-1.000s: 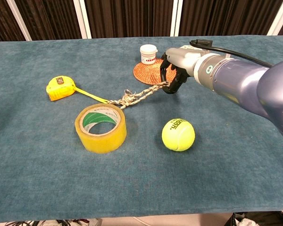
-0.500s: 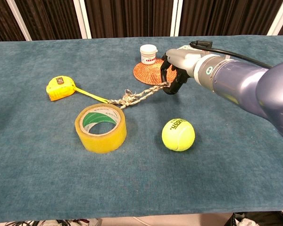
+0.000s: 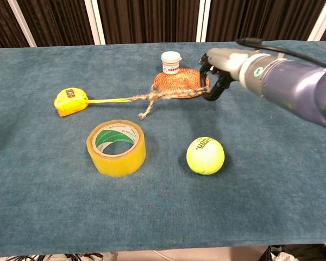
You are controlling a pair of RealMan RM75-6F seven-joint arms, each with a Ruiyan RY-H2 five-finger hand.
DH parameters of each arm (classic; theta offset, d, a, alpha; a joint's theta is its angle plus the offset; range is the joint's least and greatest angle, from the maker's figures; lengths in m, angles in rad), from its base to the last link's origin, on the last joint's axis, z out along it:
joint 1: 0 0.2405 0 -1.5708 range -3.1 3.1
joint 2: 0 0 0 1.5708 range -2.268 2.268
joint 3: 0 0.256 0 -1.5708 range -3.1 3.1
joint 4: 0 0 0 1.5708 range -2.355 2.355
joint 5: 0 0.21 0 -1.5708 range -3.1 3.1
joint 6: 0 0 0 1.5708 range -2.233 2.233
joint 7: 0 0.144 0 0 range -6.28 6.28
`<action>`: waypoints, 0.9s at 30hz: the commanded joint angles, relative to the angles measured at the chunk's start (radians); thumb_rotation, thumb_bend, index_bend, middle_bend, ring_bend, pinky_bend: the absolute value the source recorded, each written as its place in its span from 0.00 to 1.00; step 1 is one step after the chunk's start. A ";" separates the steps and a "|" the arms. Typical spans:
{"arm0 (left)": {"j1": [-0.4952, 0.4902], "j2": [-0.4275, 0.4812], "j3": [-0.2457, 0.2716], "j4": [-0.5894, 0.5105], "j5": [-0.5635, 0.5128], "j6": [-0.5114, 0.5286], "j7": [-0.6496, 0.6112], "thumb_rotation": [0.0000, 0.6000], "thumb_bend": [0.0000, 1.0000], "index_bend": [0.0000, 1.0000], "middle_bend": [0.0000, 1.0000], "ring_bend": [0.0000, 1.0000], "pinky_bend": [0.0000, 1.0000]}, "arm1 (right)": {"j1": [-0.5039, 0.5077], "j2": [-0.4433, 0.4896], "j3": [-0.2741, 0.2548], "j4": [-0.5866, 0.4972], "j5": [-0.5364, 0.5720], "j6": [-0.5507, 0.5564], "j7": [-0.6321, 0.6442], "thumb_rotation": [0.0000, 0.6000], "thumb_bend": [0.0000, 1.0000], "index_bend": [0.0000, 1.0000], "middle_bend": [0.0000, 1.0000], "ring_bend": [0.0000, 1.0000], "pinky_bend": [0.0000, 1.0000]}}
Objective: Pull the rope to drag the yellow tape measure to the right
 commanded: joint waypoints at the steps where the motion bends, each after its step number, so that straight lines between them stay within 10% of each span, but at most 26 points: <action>1: 0.001 0.000 0.000 -0.001 -0.001 0.001 0.002 1.00 0.31 0.11 0.00 0.00 0.00 | -0.015 0.030 -0.001 -0.004 0.006 -0.005 0.008 1.00 0.52 0.68 0.00 0.16 0.38; 27: 0.006 -0.006 -0.002 -0.002 0.001 0.012 0.019 1.00 0.31 0.11 0.00 0.00 0.00 | -0.211 0.405 -0.042 -0.039 0.004 -0.011 0.122 1.00 0.53 0.68 0.00 0.16 0.38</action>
